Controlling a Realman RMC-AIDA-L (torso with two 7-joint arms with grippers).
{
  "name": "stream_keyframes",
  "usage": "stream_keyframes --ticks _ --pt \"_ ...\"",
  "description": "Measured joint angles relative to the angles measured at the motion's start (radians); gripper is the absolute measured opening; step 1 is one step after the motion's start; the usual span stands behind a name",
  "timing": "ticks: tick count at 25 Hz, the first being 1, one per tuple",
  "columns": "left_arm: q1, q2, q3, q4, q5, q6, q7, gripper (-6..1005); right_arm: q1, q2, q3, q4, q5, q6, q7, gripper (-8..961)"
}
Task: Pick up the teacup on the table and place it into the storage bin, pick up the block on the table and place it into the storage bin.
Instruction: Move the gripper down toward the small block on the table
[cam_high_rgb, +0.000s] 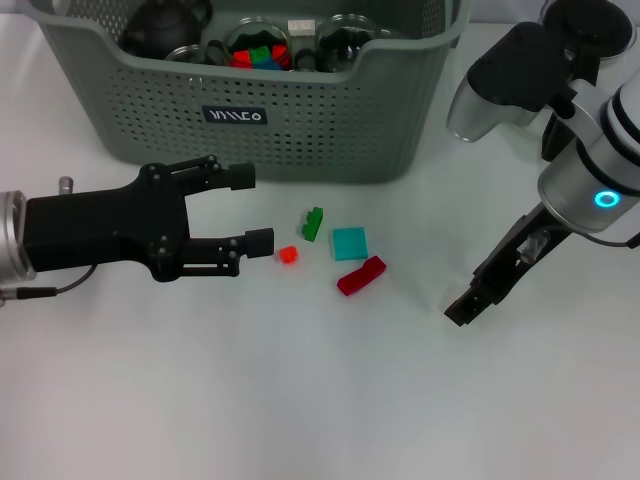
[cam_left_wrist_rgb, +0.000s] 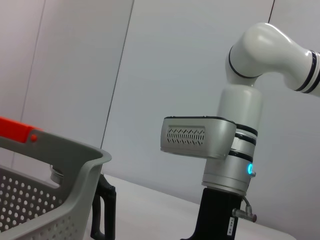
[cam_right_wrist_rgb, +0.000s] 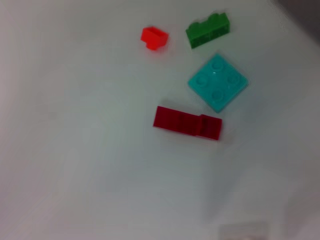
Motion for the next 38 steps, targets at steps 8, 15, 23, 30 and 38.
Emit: stream_keyframes --ticks 8,15,23,30,38 --pt "0.001 0.006 0.0 -0.005 -0.005 0.003 -0.002 861 -0.004 -0.004 -0.002 0.0 0.026 0.003 0.0 741" --pt "-0.002 0.008 -0.003 -0.005 -0.005 0.008 -0.008 861 -0.003 -0.004 -0.004 -0.008 0.026 -0.008 0.005 742" --pt "0.01 0.008 -0.034 -0.008 -0.005 0.008 -0.004 861 0.019 0.001 -0.041 -0.004 0.025 -0.001 0.009 742" --pt "0.011 0.007 -0.038 -0.009 -0.005 0.008 -0.003 861 0.023 0.001 -0.084 0.01 0.023 0.034 0.025 743" --pt "0.006 0.002 -0.038 -0.009 -0.005 0.004 -0.003 861 0.016 0.001 -0.154 0.025 0.024 0.09 0.023 743"
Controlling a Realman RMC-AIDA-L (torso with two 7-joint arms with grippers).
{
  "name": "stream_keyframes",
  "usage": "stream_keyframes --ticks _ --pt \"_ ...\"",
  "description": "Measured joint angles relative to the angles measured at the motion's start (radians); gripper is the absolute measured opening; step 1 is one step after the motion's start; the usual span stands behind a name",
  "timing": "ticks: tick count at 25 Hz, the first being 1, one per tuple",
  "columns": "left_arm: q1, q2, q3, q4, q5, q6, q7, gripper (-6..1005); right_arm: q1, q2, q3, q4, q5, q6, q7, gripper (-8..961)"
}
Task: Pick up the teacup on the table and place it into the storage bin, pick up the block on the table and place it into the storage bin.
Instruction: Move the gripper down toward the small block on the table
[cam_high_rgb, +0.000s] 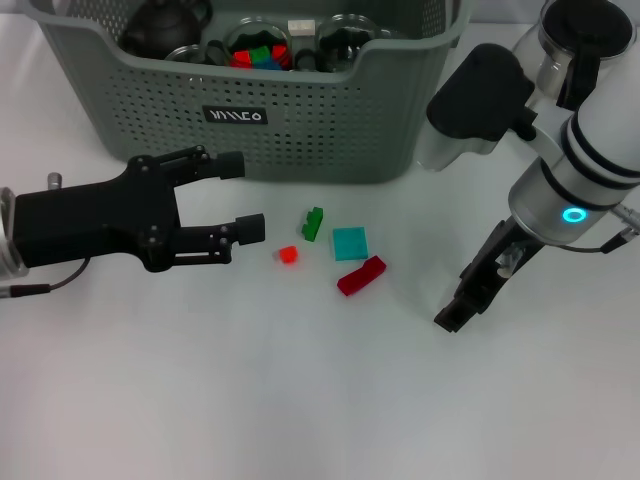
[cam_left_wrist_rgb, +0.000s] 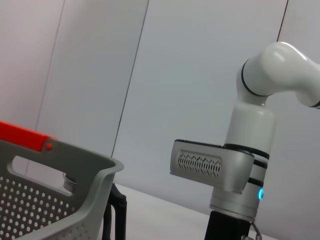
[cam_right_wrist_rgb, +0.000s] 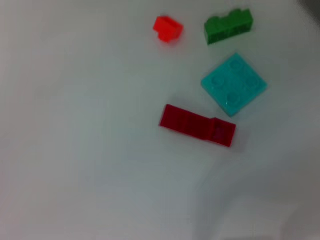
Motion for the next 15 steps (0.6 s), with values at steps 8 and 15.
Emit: stream_keyframes --ticks 8,15 --pt "-0.001 0.0 0.0 0.0 0.0 -0.002 0.0 861 0.004 0.0 -0.017 0.025 0.0 0.027 0.002 742" --pt "0.0 -0.002 0.0 -0.002 0.0 -0.002 0.0 861 0.001 0.0 -0.026 0.025 0.005 0.021 0.002 672"
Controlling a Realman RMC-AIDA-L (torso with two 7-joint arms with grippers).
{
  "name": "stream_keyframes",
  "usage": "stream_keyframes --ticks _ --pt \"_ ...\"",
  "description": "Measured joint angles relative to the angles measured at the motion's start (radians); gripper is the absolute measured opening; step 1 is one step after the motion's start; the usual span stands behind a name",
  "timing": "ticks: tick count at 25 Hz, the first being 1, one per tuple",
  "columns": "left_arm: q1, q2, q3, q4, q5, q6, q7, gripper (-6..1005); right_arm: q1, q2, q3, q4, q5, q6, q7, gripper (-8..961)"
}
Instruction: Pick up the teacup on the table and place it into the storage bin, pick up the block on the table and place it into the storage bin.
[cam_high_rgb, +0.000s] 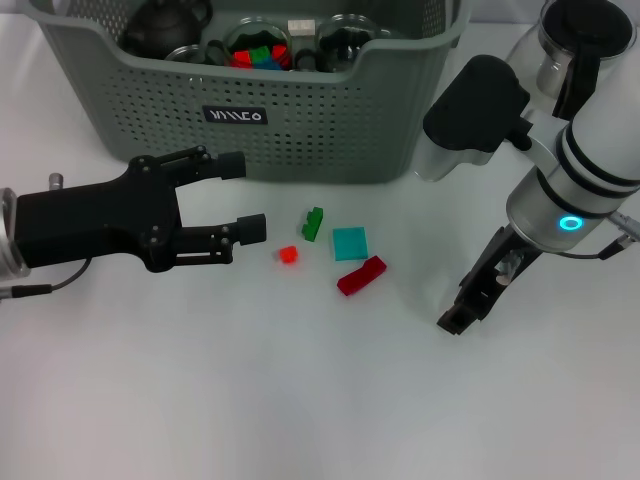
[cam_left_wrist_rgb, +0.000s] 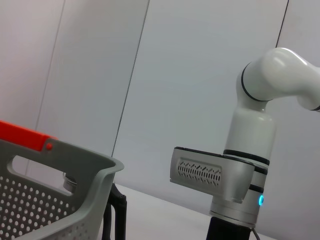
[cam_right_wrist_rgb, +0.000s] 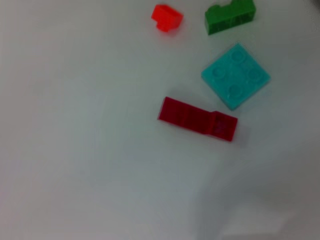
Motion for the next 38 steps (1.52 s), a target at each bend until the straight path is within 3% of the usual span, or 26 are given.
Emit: stream_keyframes --ticks 10,15,21,23,24,31,34,38 --pt "0.0 0.0 0.0 0.0 0.0 0.0 0.0 861 -0.003 -0.001 -0.005 0.0 0.009 -0.002 0.0 438" --pt "0.003 0.0 -0.002 0.0 0.0 0.001 0.0 861 -0.011 -0.003 0.025 -0.022 0.013 -0.027 -0.003 438" --pt "0.005 0.001 -0.017 0.0 0.0 0.008 0.0 861 -0.08 -0.01 0.278 -0.178 0.082 -0.13 -0.113 438" --pt "0.005 0.001 -0.02 0.0 0.0 0.008 -0.001 861 -0.121 -0.013 0.438 -0.227 0.211 -0.187 -0.218 438" --pt "0.005 0.002 -0.024 0.0 0.0 0.008 -0.002 861 -0.121 -0.013 0.438 -0.227 0.211 -0.187 -0.218 438" --pt "0.0 0.008 -0.042 0.001 0.0 0.007 -0.009 861 -0.206 -0.02 0.772 -0.242 0.57 -0.381 -0.527 438" --pt "0.007 0.019 -0.073 0.007 0.002 0.008 -0.004 861 -0.237 -0.022 0.861 -0.234 0.714 -0.435 -0.62 438" --pt "0.027 0.042 -0.11 0.011 0.008 0.01 -0.004 861 -0.258 -0.017 0.891 -0.201 0.86 -0.445 -0.725 438"
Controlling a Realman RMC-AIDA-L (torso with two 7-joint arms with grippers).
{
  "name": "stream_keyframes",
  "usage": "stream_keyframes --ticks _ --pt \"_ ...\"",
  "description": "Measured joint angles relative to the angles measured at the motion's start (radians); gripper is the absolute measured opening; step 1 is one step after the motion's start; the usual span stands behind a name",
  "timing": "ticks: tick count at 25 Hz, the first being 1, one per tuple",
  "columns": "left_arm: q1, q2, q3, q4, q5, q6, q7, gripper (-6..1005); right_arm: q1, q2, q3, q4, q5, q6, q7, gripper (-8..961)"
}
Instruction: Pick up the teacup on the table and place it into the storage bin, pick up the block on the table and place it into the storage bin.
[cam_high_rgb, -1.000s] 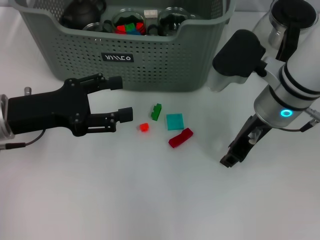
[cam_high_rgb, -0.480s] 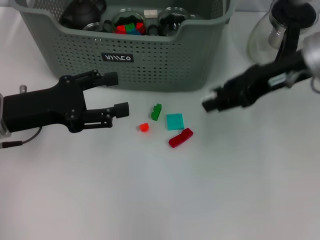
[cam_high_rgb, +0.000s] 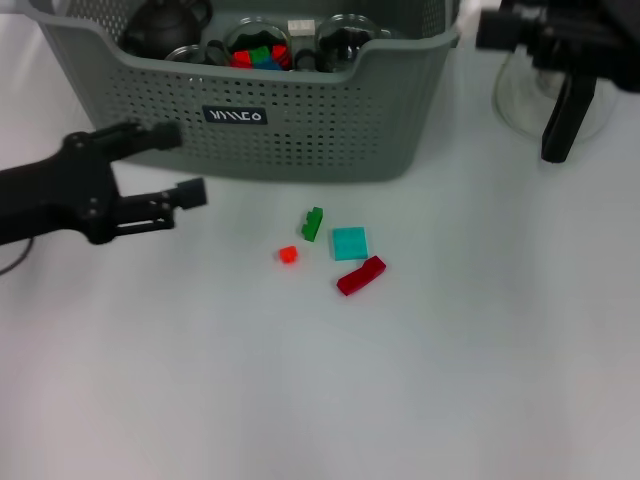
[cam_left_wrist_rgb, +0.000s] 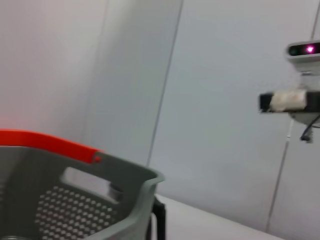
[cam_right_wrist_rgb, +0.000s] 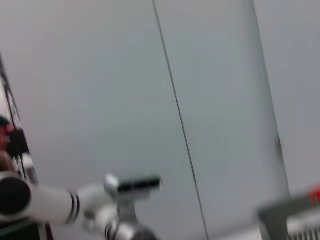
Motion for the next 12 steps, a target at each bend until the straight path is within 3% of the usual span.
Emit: stream_keyframes --ticks 3,7,12 --pt "0.022 0.003 -0.042 0.008 0.0 0.01 -0.001 861 0.01 0.001 0.002 0.018 0.056 0.049 -0.021 437" --pt "0.035 -0.002 -0.057 0.01 -0.003 0.018 0.002 861 0.068 -0.001 -0.022 0.02 0.078 0.218 0.02 437" --pt "0.028 -0.005 -0.055 0.005 -0.005 0.019 -0.004 861 0.242 -0.05 -0.129 0.007 -0.095 0.419 0.221 437"
